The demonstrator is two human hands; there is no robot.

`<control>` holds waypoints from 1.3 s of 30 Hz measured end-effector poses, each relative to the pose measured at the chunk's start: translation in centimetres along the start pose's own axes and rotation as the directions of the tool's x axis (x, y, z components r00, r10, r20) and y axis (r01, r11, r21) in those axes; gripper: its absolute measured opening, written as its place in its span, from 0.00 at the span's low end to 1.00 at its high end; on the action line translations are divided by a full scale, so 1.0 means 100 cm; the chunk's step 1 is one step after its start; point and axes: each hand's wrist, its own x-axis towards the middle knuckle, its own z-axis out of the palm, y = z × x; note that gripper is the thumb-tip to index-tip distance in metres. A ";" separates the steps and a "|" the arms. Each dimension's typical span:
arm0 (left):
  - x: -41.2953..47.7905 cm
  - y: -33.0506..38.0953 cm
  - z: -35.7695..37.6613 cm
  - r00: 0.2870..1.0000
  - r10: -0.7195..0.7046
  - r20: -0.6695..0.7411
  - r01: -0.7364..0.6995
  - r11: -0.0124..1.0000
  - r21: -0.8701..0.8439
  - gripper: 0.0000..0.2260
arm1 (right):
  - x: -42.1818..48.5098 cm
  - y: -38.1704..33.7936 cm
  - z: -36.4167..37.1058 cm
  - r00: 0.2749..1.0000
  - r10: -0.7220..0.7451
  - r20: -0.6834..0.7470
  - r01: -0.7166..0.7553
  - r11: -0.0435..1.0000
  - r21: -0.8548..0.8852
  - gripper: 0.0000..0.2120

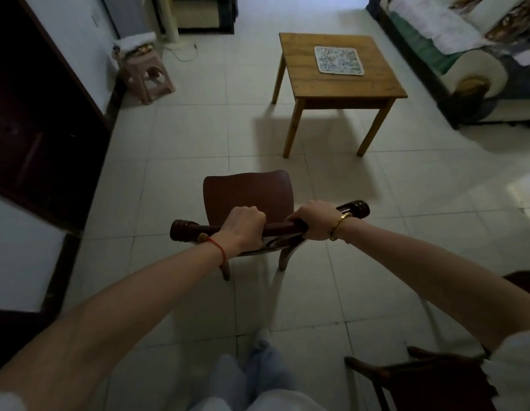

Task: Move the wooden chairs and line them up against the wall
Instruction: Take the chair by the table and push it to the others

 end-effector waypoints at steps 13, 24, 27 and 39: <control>-0.117 0.139 0.045 0.991 0.124 0.043 -0.124 0.992 0.004 0.09 | -0.175 -0.033 0.088 0.998 0.055 -0.011 -0.055 0.998 -0.003 0.19; -0.203 0.245 0.087 0.977 0.199 0.077 -0.195 0.979 -0.056 0.08 | -0.307 -0.052 0.163 0.994 0.104 0.033 -0.105 0.994 0.024 0.20; -0.226 0.267 0.098 0.973 0.222 0.061 -0.218 0.973 -0.075 0.09 | -0.340 -0.061 0.179 0.995 0.098 0.027 -0.099 0.995 0.028 0.21; -0.318 0.317 0.124 0.936 0.336 0.103 -0.332 0.942 -0.049 0.08 | -0.442 -0.142 0.218 0.973 0.210 0.094 -0.216 0.975 0.059 0.21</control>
